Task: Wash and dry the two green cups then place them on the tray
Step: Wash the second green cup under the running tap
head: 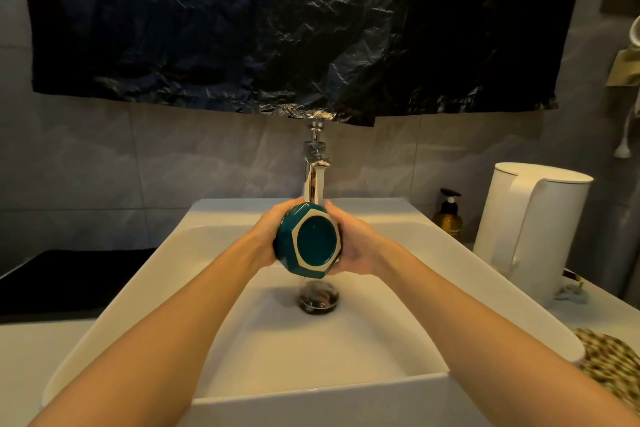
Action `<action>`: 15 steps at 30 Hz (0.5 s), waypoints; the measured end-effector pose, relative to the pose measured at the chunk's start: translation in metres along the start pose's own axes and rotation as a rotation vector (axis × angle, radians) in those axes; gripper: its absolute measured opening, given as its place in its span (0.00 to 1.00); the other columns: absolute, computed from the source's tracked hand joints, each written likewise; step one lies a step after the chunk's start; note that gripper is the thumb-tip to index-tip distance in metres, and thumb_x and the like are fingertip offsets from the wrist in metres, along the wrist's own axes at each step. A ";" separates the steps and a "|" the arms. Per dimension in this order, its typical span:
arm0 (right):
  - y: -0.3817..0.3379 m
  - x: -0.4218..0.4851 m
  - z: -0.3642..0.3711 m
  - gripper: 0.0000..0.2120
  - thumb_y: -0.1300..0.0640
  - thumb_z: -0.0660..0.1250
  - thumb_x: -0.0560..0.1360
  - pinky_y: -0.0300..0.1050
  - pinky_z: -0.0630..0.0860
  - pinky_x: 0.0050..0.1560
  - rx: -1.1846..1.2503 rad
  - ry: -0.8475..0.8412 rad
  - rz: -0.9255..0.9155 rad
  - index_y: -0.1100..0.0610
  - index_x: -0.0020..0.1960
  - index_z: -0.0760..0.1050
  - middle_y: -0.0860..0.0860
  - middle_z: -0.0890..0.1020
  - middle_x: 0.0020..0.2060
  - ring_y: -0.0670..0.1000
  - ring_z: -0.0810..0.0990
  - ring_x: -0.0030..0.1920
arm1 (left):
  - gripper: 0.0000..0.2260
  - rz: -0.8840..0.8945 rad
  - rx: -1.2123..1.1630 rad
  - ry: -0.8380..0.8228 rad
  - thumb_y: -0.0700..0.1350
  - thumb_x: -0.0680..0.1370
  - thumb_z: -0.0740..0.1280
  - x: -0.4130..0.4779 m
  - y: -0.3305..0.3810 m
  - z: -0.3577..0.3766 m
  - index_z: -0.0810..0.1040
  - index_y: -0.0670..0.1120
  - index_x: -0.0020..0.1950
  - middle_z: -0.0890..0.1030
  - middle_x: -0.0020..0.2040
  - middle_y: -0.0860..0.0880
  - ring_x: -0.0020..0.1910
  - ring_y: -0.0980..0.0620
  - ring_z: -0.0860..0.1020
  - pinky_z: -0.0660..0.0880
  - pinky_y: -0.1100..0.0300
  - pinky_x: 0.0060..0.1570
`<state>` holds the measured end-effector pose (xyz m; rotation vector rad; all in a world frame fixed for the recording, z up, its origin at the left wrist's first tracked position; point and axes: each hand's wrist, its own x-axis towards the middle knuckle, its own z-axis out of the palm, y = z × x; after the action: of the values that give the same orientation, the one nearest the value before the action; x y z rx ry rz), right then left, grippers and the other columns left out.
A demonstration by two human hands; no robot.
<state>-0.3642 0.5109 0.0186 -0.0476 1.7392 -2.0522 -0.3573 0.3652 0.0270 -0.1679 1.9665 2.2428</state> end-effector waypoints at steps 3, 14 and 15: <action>0.003 0.004 0.000 0.25 0.34 0.57 0.76 0.59 0.72 0.62 0.009 0.009 -0.010 0.51 0.61 0.77 0.53 0.81 0.57 0.55 0.76 0.60 | 0.16 -0.036 -0.106 -0.007 0.58 0.75 0.65 -0.002 0.000 -0.002 0.79 0.45 0.41 0.83 0.34 0.47 0.40 0.47 0.79 0.76 0.55 0.40; -0.003 -0.009 0.005 0.12 0.53 0.61 0.78 0.51 0.75 0.58 0.321 -0.137 -0.090 0.59 0.52 0.80 0.55 0.84 0.48 0.55 0.80 0.52 | 0.17 -0.128 -0.262 0.041 0.60 0.71 0.68 0.002 0.006 -0.008 0.79 0.45 0.39 0.82 0.31 0.47 0.39 0.47 0.79 0.76 0.56 0.40; -0.003 -0.008 0.008 0.12 0.51 0.64 0.77 0.51 0.75 0.59 0.320 -0.097 -0.074 0.59 0.51 0.80 0.55 0.84 0.48 0.56 0.81 0.52 | 0.17 -0.154 -0.247 0.049 0.60 0.69 0.69 0.001 0.006 -0.008 0.79 0.46 0.38 0.82 0.31 0.47 0.38 0.47 0.79 0.76 0.57 0.41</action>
<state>-0.3555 0.5067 0.0249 -0.1111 1.3540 -2.3161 -0.3594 0.3565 0.0315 -0.3915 1.6296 2.3913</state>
